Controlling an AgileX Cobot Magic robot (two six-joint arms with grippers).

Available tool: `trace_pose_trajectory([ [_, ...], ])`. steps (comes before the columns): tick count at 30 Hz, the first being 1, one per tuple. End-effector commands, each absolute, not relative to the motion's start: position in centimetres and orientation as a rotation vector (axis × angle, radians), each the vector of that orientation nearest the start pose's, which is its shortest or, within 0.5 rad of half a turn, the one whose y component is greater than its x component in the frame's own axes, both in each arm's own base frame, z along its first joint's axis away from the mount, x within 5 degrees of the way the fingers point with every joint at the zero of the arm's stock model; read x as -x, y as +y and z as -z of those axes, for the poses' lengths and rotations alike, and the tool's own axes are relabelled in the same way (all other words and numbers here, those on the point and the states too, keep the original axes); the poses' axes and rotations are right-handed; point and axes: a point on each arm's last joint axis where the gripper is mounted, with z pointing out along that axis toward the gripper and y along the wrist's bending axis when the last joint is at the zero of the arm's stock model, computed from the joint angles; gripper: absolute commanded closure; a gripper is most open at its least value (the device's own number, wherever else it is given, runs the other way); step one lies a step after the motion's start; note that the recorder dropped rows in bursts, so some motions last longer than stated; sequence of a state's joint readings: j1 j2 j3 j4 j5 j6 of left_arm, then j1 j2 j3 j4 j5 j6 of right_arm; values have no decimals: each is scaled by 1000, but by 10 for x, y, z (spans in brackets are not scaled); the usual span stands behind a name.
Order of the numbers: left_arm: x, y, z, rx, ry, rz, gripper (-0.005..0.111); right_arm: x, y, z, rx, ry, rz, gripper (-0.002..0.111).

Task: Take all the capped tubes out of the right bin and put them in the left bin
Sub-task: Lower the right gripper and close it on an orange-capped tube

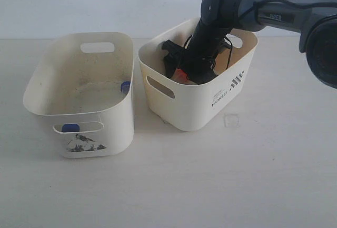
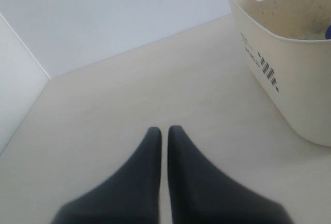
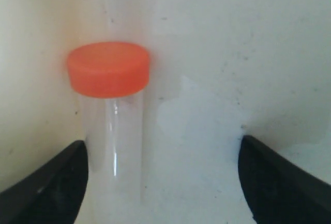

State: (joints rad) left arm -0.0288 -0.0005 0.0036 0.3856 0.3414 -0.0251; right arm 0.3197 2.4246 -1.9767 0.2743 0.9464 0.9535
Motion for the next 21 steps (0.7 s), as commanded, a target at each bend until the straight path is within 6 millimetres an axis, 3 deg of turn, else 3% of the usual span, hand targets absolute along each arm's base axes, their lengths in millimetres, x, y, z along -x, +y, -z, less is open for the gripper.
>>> trace_pose_trajectory([
  [1, -54, 9, -185, -237, 1791, -322, 102, -469, 175, -88, -1188, 2876, -451, 33],
  [8, -54, 9, -185, -237, 1791, -322, 102, -460, 166, -86, -1146, 2961, -253, 33],
  [10, -54, 9, -185, -237, 1791, -322, 102, -463, 168, -86, -1148, 2938, -288, 33],
  [16, -54, 9, -185, -237, 1791, -322, 102, -476, 182, -92, -1227, 2782, -600, 33],
  [21, -54, 9, -185, -237, 1791, -322, 102, -469, 176, -89, -1183, 2875, -460, 33],
])
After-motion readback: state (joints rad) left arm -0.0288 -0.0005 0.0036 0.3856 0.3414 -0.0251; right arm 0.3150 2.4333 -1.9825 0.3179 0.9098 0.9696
